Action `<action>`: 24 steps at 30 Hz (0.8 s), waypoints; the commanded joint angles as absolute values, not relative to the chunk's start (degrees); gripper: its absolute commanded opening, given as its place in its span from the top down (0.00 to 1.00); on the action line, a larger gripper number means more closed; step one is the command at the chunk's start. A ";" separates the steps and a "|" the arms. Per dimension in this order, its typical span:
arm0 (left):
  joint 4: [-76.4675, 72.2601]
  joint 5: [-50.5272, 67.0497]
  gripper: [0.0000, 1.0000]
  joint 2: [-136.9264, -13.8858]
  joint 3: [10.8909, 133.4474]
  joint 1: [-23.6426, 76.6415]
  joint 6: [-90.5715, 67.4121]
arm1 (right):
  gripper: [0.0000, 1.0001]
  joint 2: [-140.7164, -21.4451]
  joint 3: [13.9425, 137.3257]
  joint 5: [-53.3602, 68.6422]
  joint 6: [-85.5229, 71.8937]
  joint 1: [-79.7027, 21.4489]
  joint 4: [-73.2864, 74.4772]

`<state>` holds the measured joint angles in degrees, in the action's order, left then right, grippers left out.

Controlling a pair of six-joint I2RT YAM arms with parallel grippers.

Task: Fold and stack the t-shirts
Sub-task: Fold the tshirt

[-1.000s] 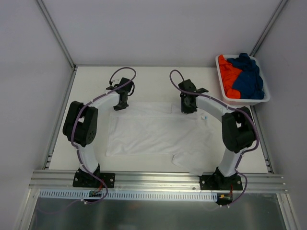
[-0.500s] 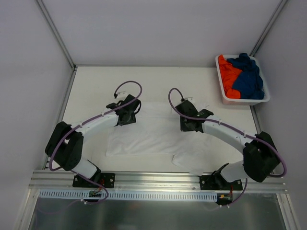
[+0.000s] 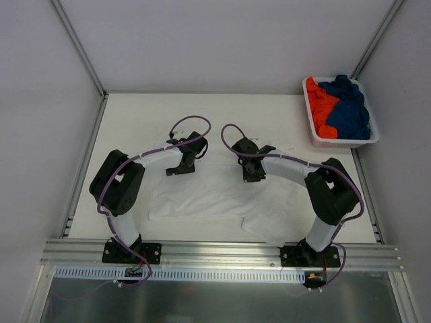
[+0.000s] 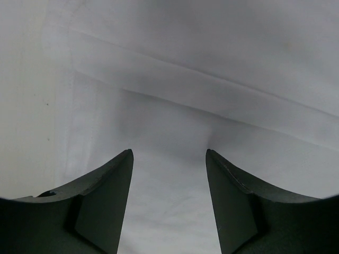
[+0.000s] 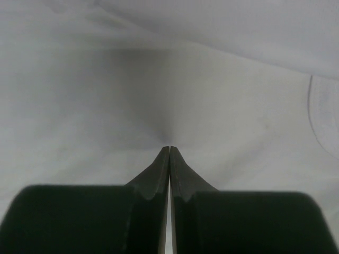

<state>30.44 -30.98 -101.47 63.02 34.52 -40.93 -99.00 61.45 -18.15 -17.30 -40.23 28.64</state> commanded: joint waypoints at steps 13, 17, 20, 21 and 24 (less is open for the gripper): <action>31.03 -31.47 0.43 -110.48 68.99 31.29 -39.38 | 0.99 -106.34 68.11 -17.05 -17.05 -36.48 28.21; 30.94 -30.59 0.44 -111.80 70.57 30.67 -38.32 | 0.99 -108.01 70.48 -15.47 -16.35 -35.16 28.21; 30.94 -30.32 0.43 -112.32 71.89 30.15 -37.62 | 0.99 -109.60 73.11 -13.98 -15.56 -33.58 28.47; 30.94 -30.06 0.43 -112.85 72.24 29.89 -37.44 | 0.99 -110.12 73.91 -13.19 -15.30 -32.79 28.56; 31.11 -29.18 0.44 -114.16 74.35 29.01 -36.48 | 0.99 -112.76 77.33 -11.52 -14.33 -31.30 29.53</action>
<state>29.23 -31.73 -110.63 73.34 30.24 -38.26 -110.06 74.11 -14.11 -15.68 -32.91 28.05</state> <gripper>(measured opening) 0.564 0.018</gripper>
